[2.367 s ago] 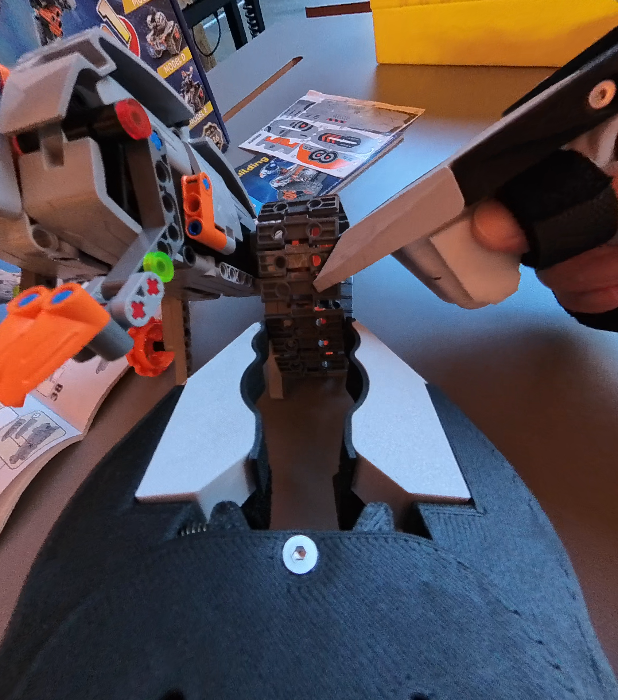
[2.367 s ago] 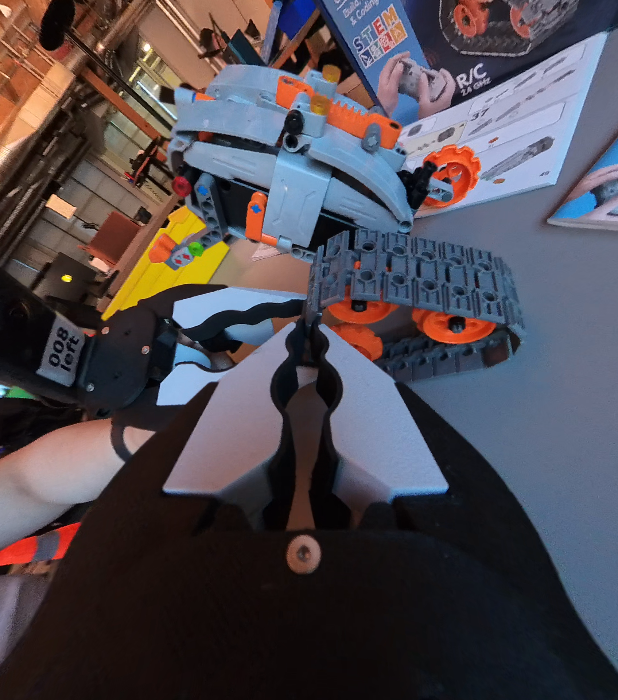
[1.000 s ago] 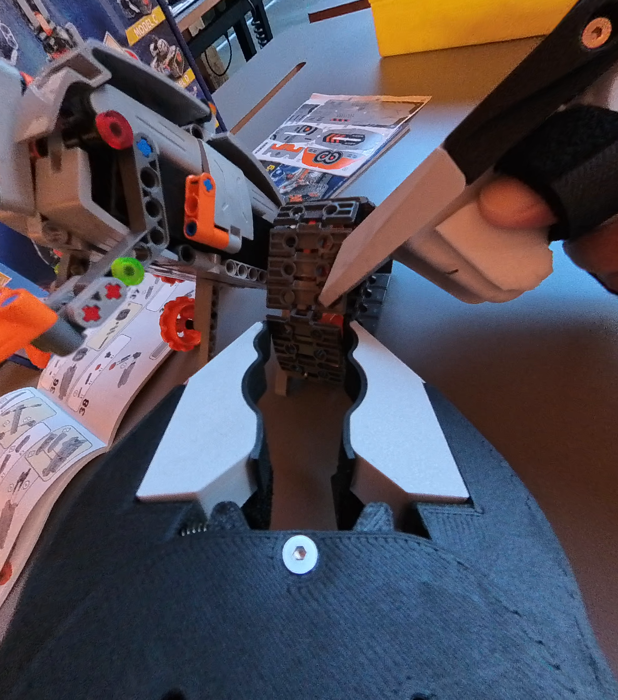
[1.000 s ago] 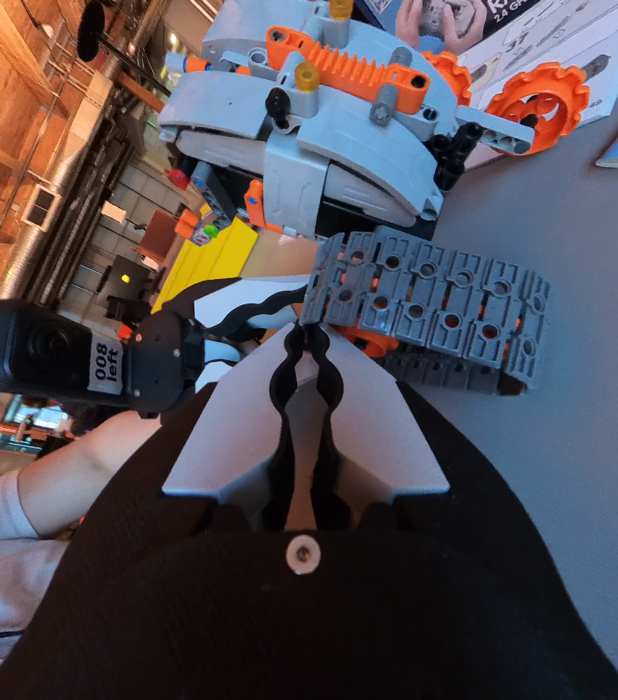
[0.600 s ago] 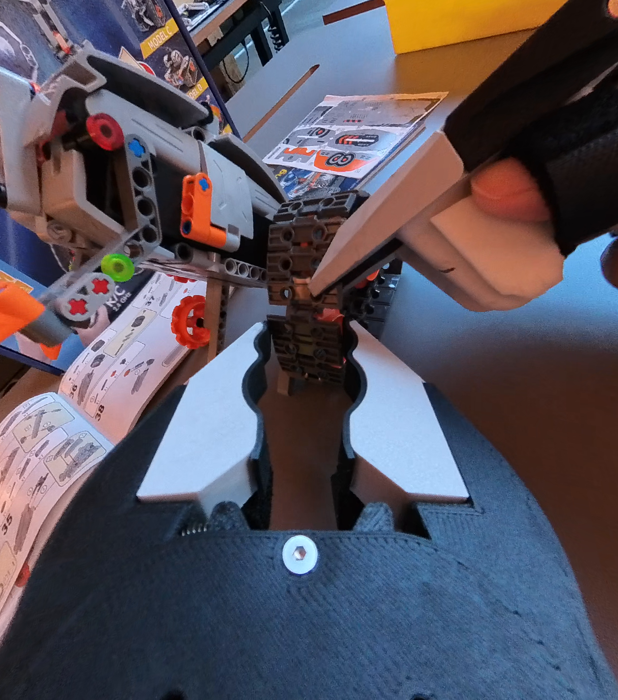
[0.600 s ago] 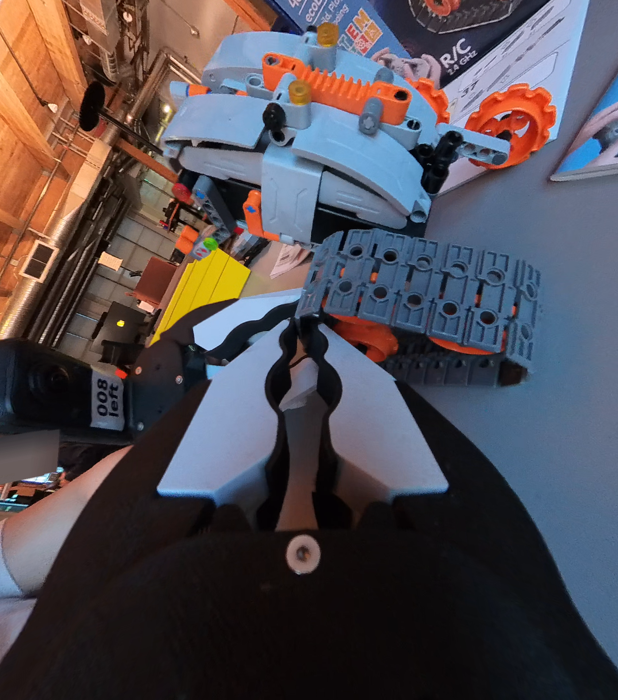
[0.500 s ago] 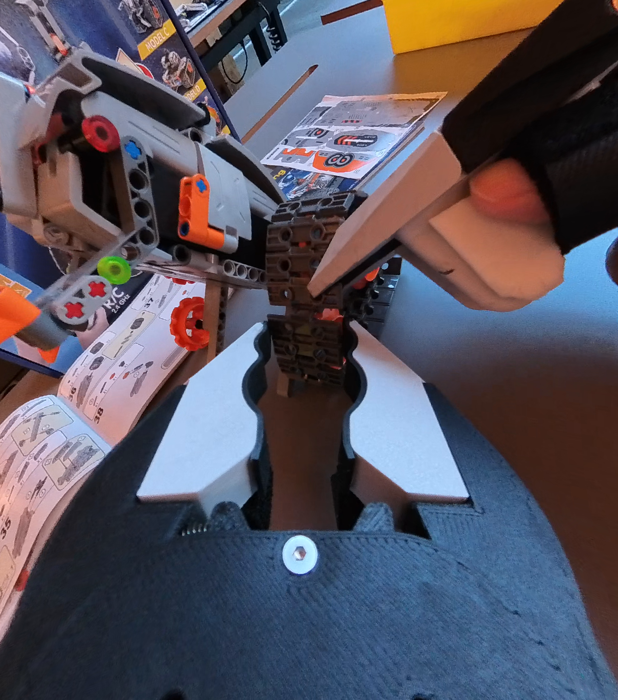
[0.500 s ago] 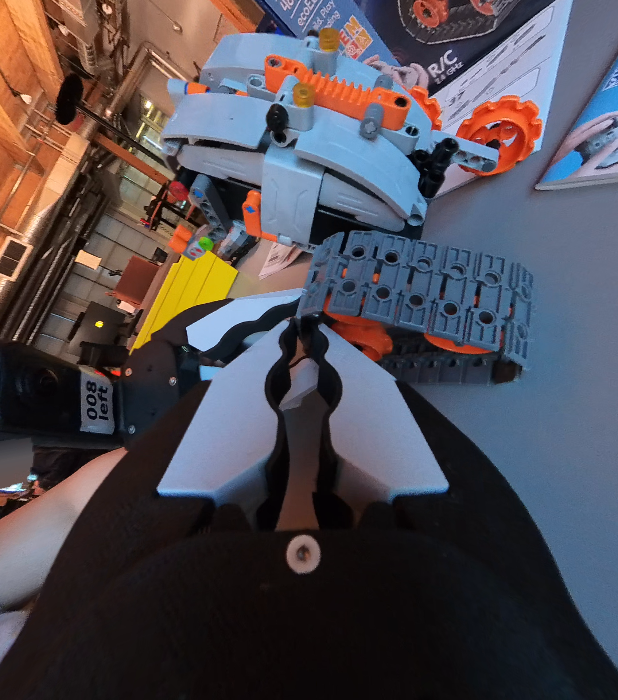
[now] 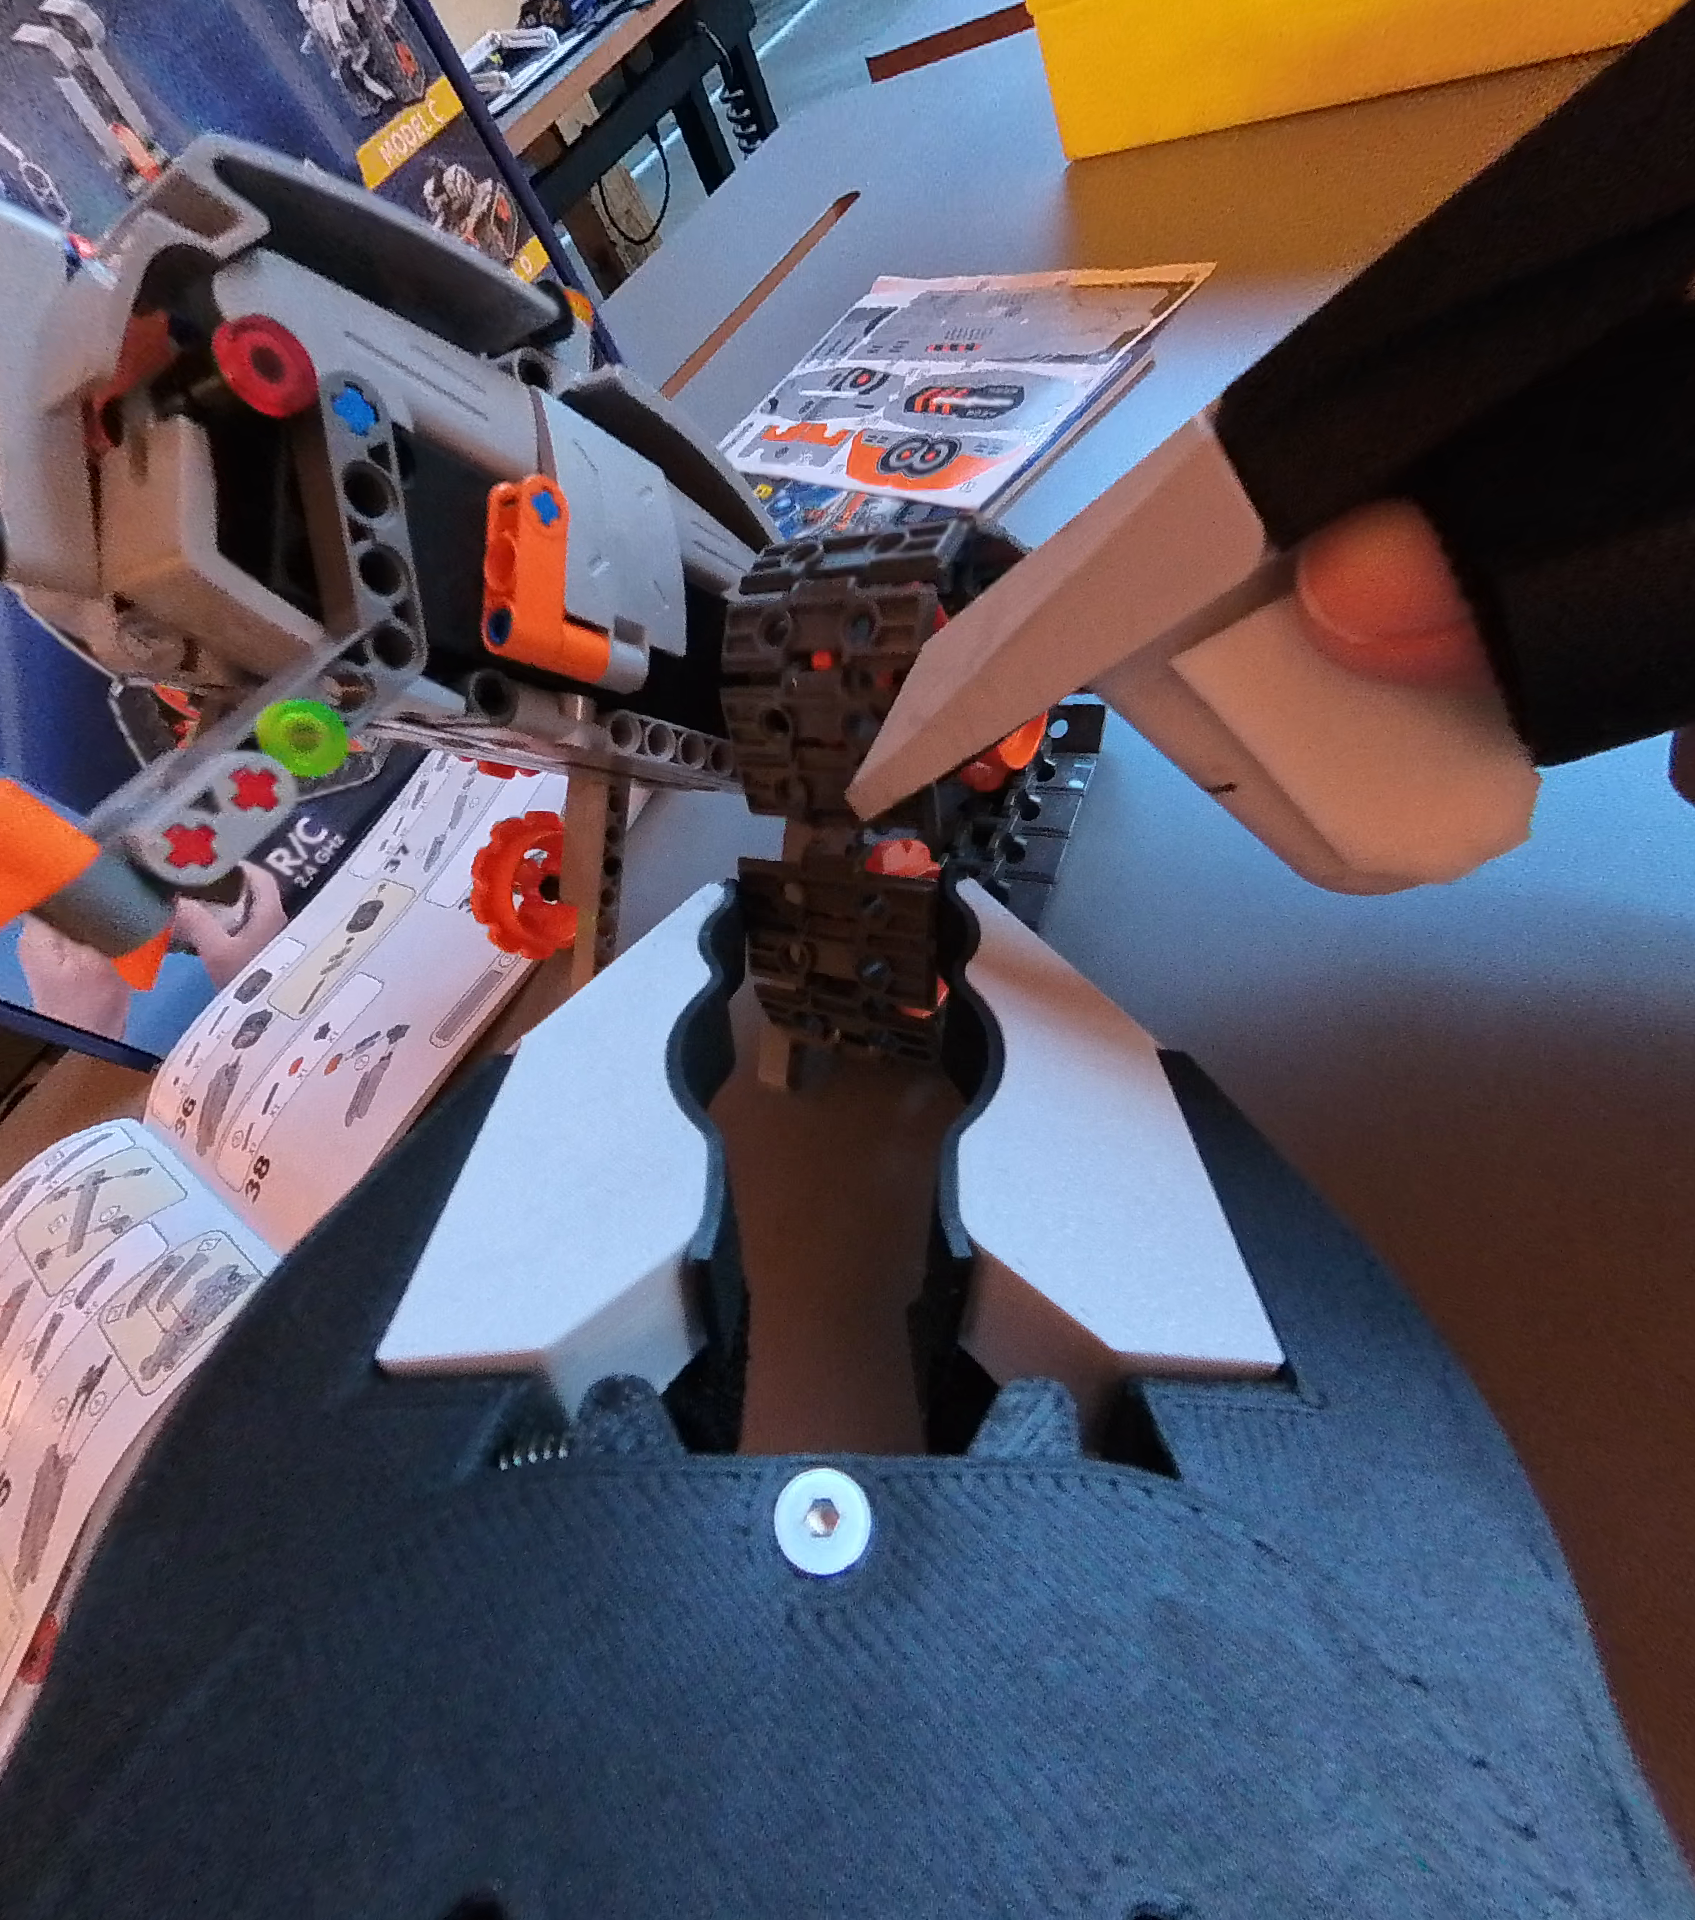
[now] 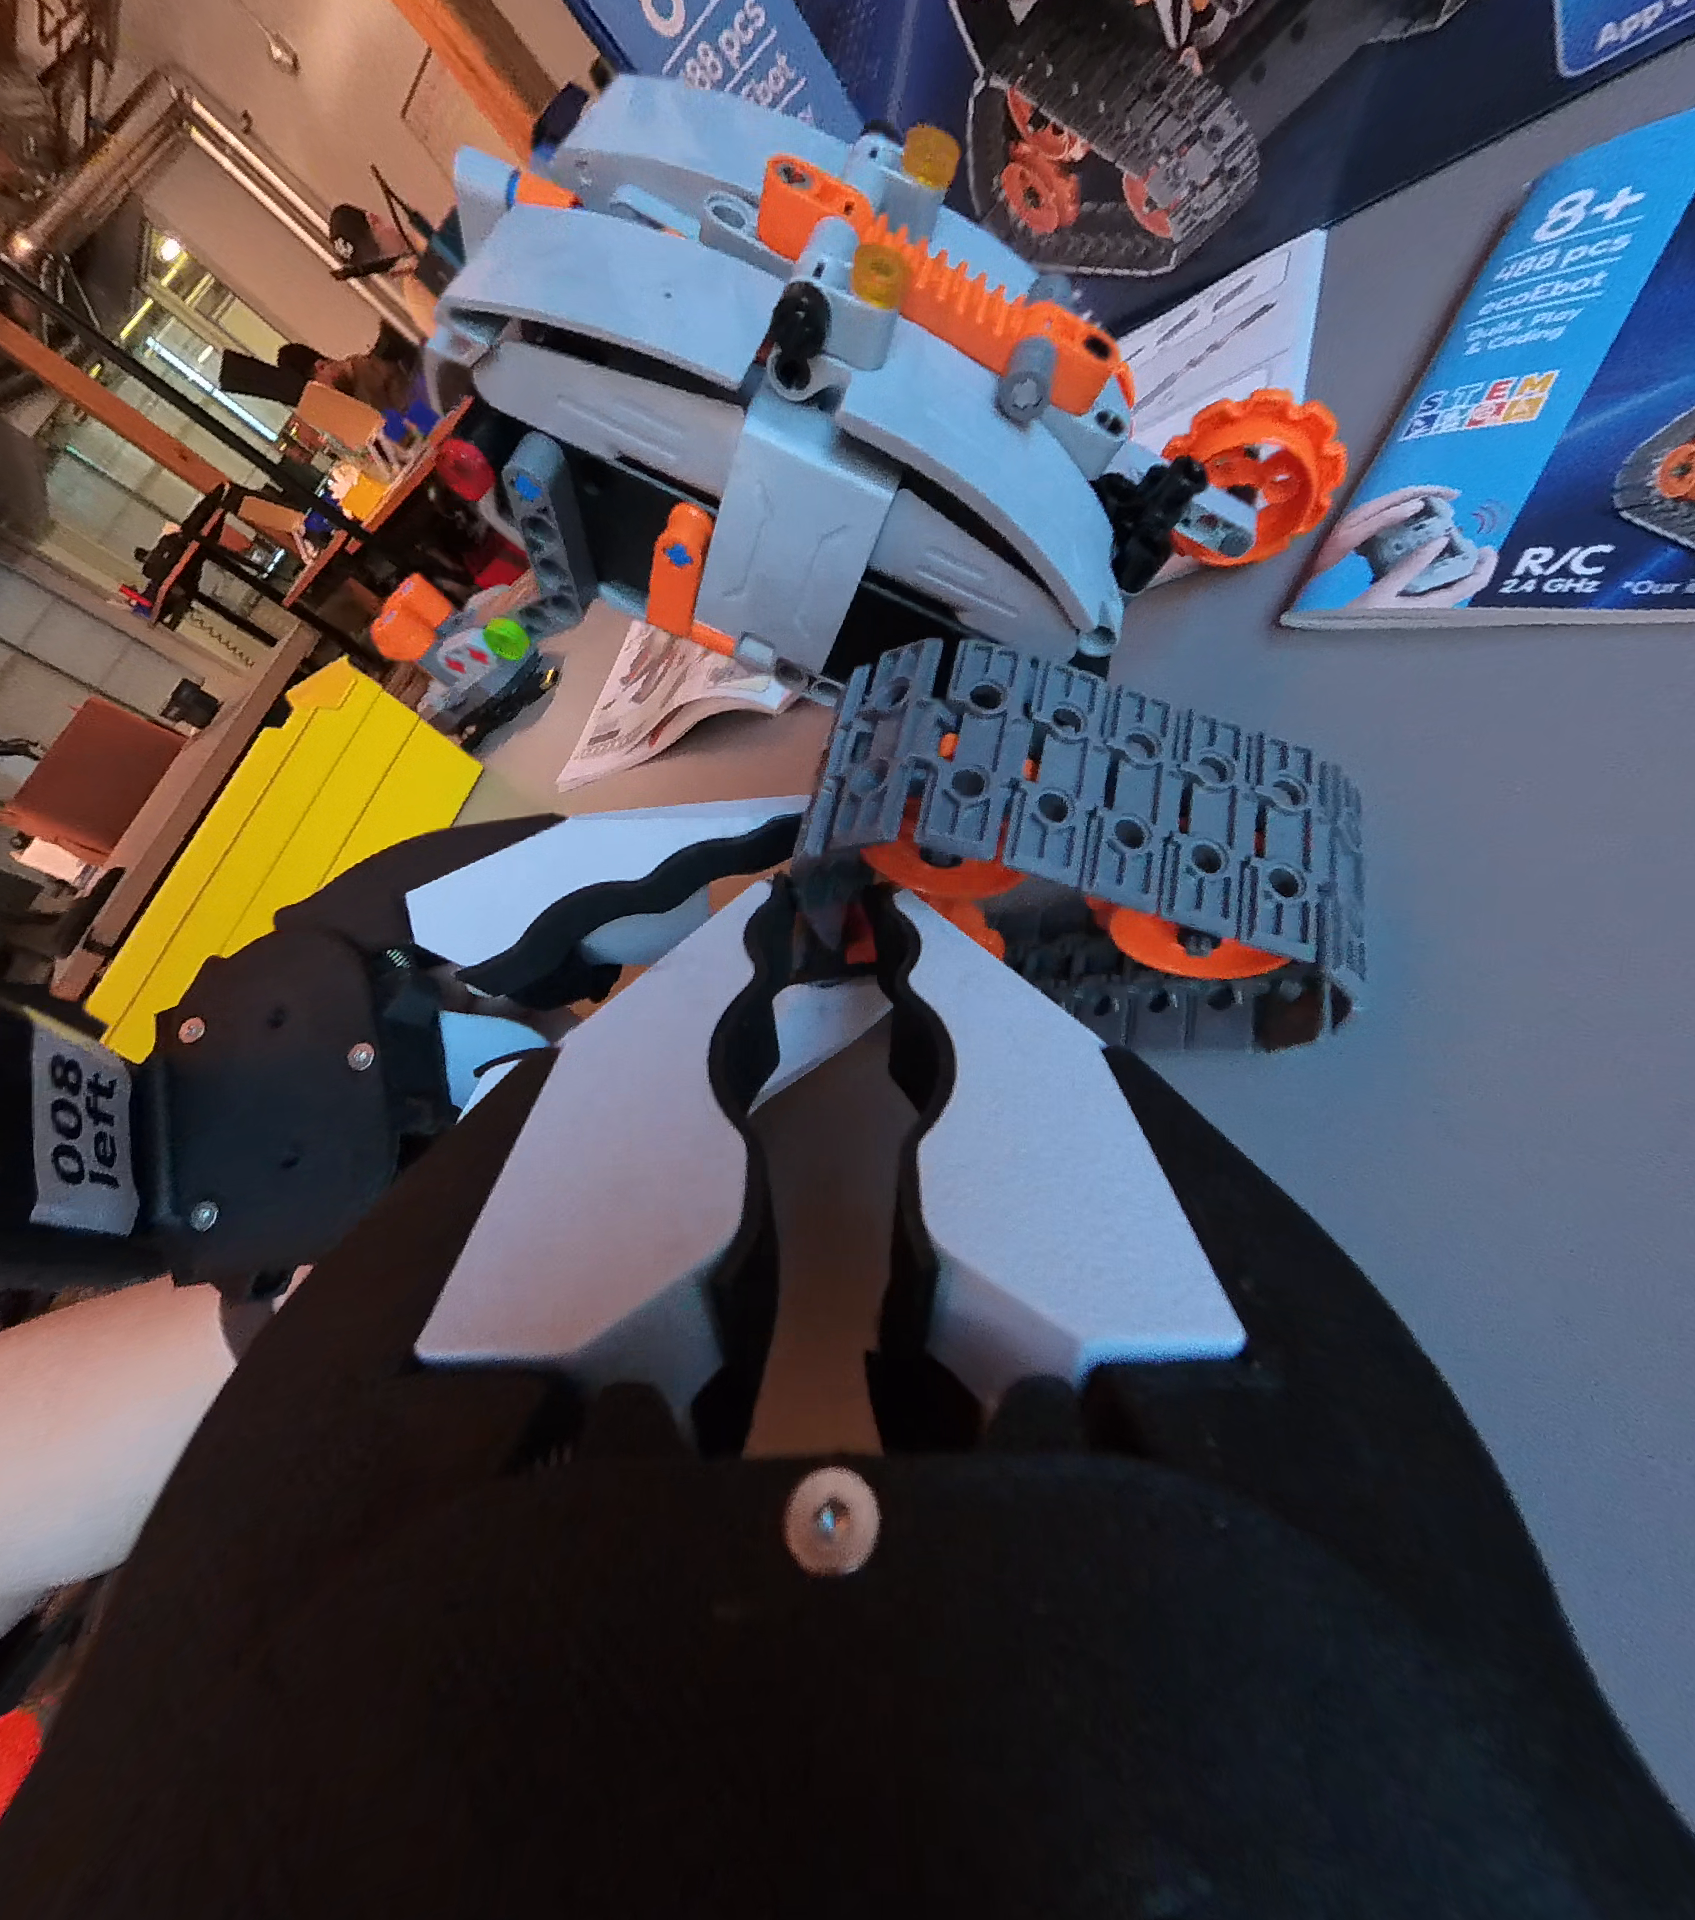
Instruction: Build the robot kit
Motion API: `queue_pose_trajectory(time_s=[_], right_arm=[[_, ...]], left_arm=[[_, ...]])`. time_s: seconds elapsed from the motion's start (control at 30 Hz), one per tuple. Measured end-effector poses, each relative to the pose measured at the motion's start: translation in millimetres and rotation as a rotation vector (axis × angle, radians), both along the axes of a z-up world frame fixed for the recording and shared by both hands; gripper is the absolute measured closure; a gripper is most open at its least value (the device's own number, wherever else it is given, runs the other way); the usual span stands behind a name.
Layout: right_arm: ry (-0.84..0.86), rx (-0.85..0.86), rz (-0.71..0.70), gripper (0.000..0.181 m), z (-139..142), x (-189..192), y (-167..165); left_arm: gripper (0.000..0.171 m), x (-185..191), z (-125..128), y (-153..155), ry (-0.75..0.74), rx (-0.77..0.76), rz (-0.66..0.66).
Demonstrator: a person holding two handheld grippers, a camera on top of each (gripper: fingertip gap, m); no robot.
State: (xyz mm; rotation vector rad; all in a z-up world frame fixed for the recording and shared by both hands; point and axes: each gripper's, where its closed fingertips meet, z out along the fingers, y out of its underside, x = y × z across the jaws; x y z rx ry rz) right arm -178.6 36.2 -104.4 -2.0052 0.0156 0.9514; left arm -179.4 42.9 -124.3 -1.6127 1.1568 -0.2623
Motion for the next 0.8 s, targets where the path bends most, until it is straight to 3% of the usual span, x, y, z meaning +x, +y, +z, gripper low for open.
queue_pose_trajectory(time_s=[0.2, 0.3, 0.47, 0.63, 0.8], right_arm=[[0.013, 0.107, -0.132, 0.168, 20, 11, 7], [0.014, 0.078, -0.154, 0.174, 16, 13, 9], [0.034, 0.043, -0.100, 0.180, 10, 9, 3], [0.171, -0.007, -0.005, 0.180, 10, -1, -4], [0.069, 0.003, 0.013, 0.180, 7, 2, -6]], left_arm=[[0.136, 1, -2, 0, 0.013, 0.003, 0.004], [0.136, 1, 0, 3, -0.001, -0.005, 0.011], [0.136, 3, 2, 2, -0.025, -0.013, -0.002], [0.137, 4, 2, -1, -0.011, 0.006, -0.018], [0.137, 3, 5, -4, -0.024, 0.019, -0.024]])
